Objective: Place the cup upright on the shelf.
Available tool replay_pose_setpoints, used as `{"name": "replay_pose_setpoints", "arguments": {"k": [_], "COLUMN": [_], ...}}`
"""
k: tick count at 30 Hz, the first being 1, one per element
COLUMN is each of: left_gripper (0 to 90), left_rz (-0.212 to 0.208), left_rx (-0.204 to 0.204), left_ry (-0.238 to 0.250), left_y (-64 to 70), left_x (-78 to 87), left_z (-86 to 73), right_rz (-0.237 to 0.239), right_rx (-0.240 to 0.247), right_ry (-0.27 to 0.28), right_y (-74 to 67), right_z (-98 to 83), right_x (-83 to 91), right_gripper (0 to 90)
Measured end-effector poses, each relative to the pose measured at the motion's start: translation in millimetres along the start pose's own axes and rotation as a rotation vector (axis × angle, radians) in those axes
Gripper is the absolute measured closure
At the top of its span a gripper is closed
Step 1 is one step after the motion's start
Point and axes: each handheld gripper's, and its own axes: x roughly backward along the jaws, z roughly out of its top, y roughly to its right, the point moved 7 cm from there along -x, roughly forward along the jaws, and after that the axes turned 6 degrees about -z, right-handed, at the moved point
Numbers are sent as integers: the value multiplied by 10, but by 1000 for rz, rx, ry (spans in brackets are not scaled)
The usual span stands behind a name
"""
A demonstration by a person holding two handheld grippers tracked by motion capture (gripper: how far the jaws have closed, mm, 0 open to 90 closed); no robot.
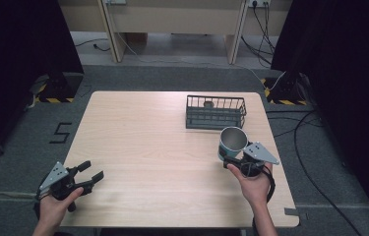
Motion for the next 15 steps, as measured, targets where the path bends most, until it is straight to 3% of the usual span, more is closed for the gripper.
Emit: {"name": "replay_pose_setpoints", "arguments": {"k": [15], "left_gripper": [240], "left_rz": [-3], "left_rx": [0], "left_ry": [-1], "left_y": [1], "left_x": [-3], "left_z": [-2], "right_rz": [2], "right_rx": [1], "right_ry": [5], "right_y": [-43], "right_z": [153], "right_x": [-252], "right_gripper": [167]}}
